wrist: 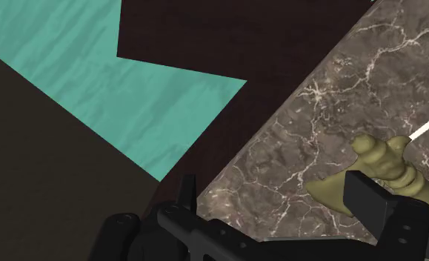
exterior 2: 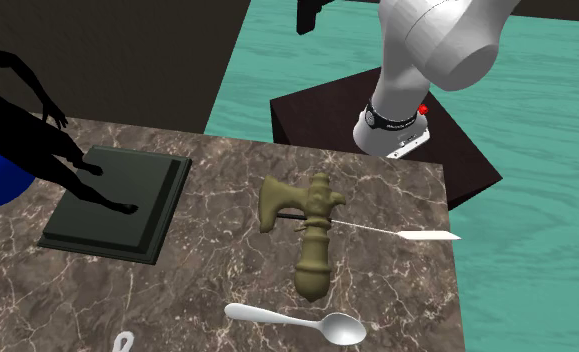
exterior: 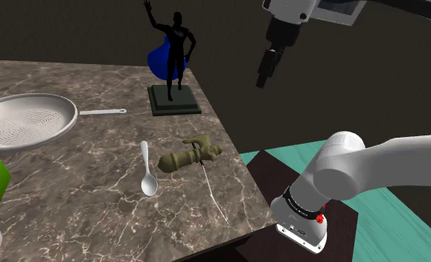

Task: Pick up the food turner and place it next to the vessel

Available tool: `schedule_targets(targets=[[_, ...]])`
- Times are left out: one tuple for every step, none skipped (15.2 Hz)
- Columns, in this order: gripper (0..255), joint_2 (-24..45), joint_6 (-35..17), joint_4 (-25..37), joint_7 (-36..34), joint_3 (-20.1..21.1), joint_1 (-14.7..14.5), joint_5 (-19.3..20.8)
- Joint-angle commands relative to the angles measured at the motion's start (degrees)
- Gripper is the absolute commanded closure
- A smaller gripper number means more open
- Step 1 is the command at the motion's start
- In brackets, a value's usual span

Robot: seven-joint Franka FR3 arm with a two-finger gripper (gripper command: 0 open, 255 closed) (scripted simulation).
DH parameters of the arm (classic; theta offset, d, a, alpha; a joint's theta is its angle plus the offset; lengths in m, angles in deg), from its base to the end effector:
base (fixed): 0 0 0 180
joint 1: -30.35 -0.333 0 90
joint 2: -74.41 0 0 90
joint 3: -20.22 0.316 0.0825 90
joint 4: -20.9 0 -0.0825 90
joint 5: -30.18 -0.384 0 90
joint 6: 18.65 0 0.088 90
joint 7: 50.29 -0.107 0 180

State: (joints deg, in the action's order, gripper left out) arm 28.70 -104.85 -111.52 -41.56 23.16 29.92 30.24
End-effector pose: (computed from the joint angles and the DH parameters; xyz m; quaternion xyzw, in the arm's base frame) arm 0.2966 0.0229 0.6090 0.9950 0.0976 -0.0058 0.0186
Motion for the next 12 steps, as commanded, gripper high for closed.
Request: schedule_targets(targets=[[0,0.00,0.00,0.00,0.00,0.00,0.00,0.00],[0,-1.58,-0.86,-2.37,-1.81,0.03,0.20,-1.63],[0,-3.17,-1.74,-4.73,-3.62,0.13,0.39,-3.29],[0,-4.76,-2.64,-7.06,-5.44,0.28,0.57,-5.01],[0,-6.36,-3.57,-9.38,-7.27,0.50,0.72,-6.77],[0,-7.96,-4.51,-11.66,-9.11,0.80,0.85,-8.60],[0,-9.56,-5.48,-13.92,-10.96,1.17,0.94,-10.48],[0,-11.15,-6.48,-16.15,-12.84,1.61,0.98,-12.42],[0,-12.74,-7.52,-18.34,-14.74,2.14,0.97,-14.44],[0,-14.32,-8.59,-20.49,-16.67,2.75,0.89,-16.53],[0,-15.88,-9.71,-22.60,-18.62,3.47,0.76,-18.71],[0,-17.41,-10.88,-24.67,-20.61,4.29,0.54,-20.99]])
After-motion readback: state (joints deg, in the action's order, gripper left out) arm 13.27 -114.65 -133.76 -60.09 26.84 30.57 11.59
